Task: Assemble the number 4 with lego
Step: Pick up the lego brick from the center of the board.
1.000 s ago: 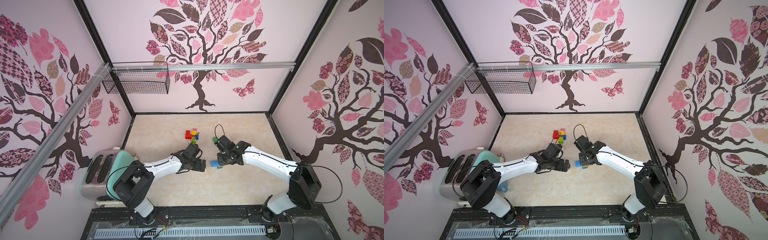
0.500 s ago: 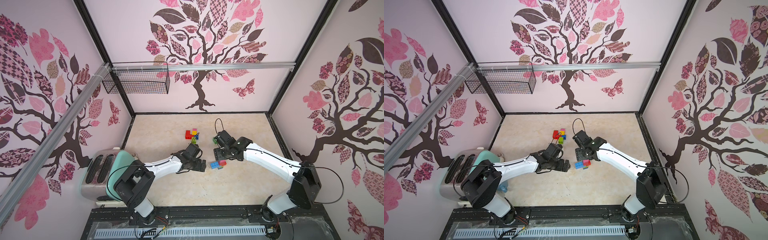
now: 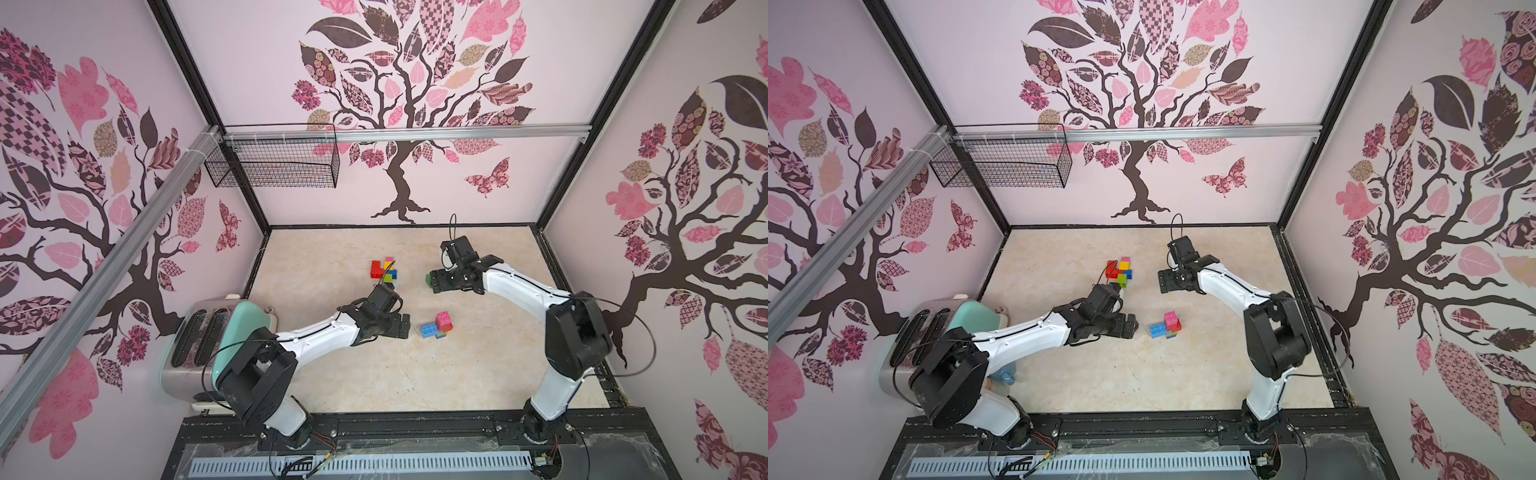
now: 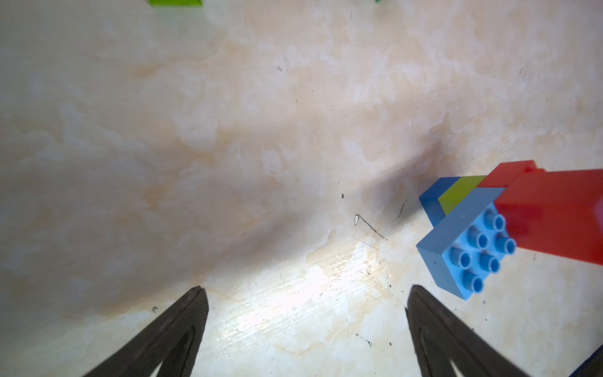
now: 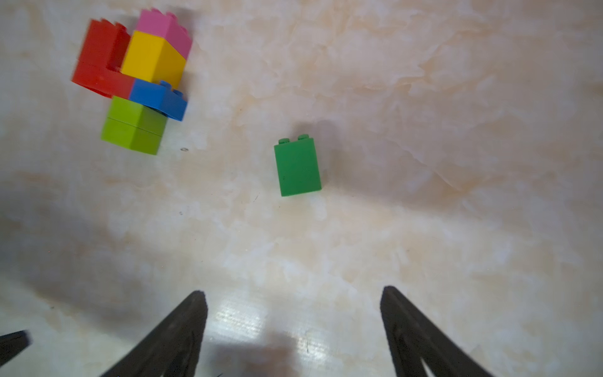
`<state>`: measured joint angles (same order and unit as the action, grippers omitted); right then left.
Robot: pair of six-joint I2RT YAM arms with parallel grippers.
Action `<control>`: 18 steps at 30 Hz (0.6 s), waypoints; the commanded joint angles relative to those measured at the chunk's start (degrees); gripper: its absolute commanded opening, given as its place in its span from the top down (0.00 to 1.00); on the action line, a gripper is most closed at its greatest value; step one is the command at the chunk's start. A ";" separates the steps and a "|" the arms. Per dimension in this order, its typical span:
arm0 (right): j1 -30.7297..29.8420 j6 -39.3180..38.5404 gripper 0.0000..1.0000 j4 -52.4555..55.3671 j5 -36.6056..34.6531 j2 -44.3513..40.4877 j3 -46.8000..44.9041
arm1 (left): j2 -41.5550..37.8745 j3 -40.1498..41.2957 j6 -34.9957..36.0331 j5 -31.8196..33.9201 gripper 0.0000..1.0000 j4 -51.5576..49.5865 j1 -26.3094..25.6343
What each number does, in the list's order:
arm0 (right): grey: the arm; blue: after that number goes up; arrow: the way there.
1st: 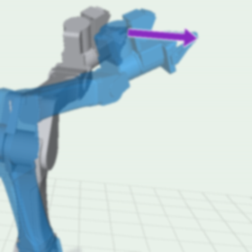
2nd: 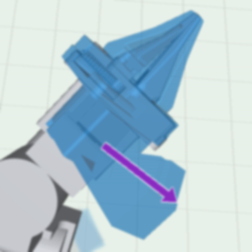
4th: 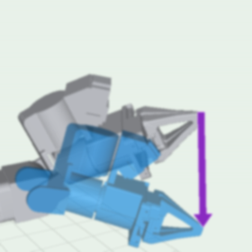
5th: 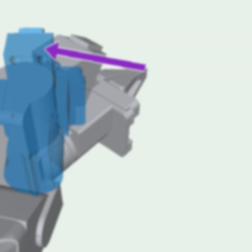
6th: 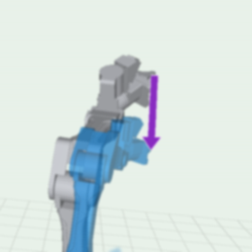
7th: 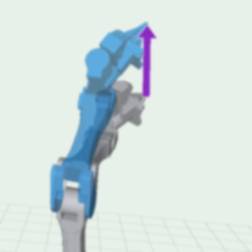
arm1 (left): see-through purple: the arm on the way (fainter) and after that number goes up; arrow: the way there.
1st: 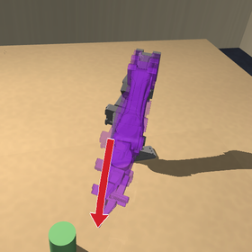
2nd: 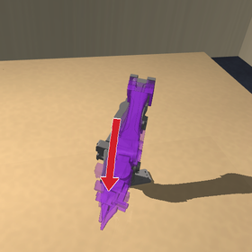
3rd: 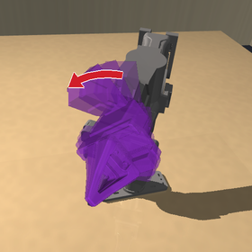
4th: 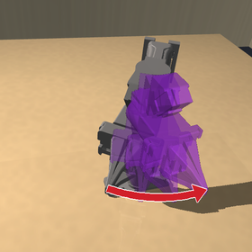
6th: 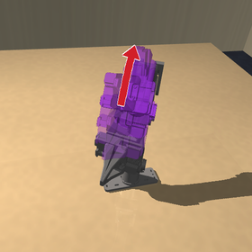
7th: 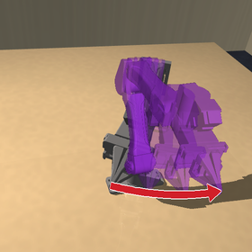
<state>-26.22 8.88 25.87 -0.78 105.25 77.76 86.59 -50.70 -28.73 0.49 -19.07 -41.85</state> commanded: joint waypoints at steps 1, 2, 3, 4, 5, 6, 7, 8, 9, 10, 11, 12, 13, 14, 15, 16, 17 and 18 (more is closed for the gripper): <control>-0.24 -5.64 0.09 -0.29 -1.99 6.74 4.88 | -2.52 -0.11 -0.31 3.97 0.02 -0.53 0.61; -0.27 -6.60 0.09 -0.23 -2.17 8.61 6.13 | -3.02 0.11 -0.23 4.41 0.02 -0.52 0.70; -0.29 -7.34 0.09 -0.16 -2.29 10.35 7.42 | -3.59 0.36 -0.26 4.58 0.02 -0.50 0.88; -0.25 -7.97 0.10 0.11 -2.12 11.92 8.54 | -3.93 0.49 -0.27 4.75 0.02 -0.44 1.12; -0.28 -8.20 0.11 0.39 -2.35 13.41 10.03 | -4.21 0.60 -0.23 4.78 0.02 -0.44 1.36; -0.24 -8.10 0.13 0.70 -3.28 15.11 11.45 | -4.40 0.67 -0.27 4.89 0.02 -0.57 1.65; -0.31 -7.96 0.14 1.00 -3.94 16.42 12.78 | -4.49 0.62 -0.27 4.95 0.02 -0.72 1.91; -0.28 -7.73 0.16 1.20 -4.47 17.57 14.05 | -4.53 0.61 -0.24 4.82 0.02 -0.88 2.24; -0.30 -7.61 0.20 1.00 -4.55 18.47 15.01 | -4.50 0.65 -0.23 4.74 0.02 -1.13 2.54; -0.24 -7.49 0.23 0.81 -4.41 19.21 15.72 | -4.50 0.62 -0.23 4.66 0.02 -1.15 2.64; -0.32 -7.51 0.27 0.76 -4.13 19.96 16.48 | -4.41 0.57 -0.25 4.54 0.02 -1.28 2.90; -0.30 -7.48 0.31 1.09 -4.04 20.89 17.28 | -4.26 0.52 -0.27 4.51 0.02 -1.33 3.04; -0.30 -7.48 0.34 1.76 -4.16 21.57 18.07 | -4.30 0.42 -0.23 4.43 0.02 -1.46 3.17; -0.25 -7.37 0.36 2.33 -4.30 22.21 18.76 | -4.23 0.38 -0.22 4.43 0.02 -1.51 3.25; -0.24 -7.28 0.38 2.52 -4.36 22.39 18.84 | -4.23 0.26 -0.18 4.26 0.02 -1.55 3.34; -0.24 -7.24 0.38 2.45 -4.37 22.37 18.65 | -4.36 0.25 -0.14 4.32 0.02 -1.58 3.50; -0.30 -7.30 0.39 2.35 -4.28 22.17 18.20 | -4.32 0.25 -0.16 4.22 0.02 -1.58 3.66; -0.31 -7.34 0.40 2.29 -4.31 22.09 17.82 | -4.40 0.22 -0.18 4.00 0.02 -1.52 3.77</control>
<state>-26.24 1.61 26.20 -4.45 125.47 94.76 82.96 -50.68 -28.75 4.40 -20.18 -38.57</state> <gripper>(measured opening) 0.607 0.980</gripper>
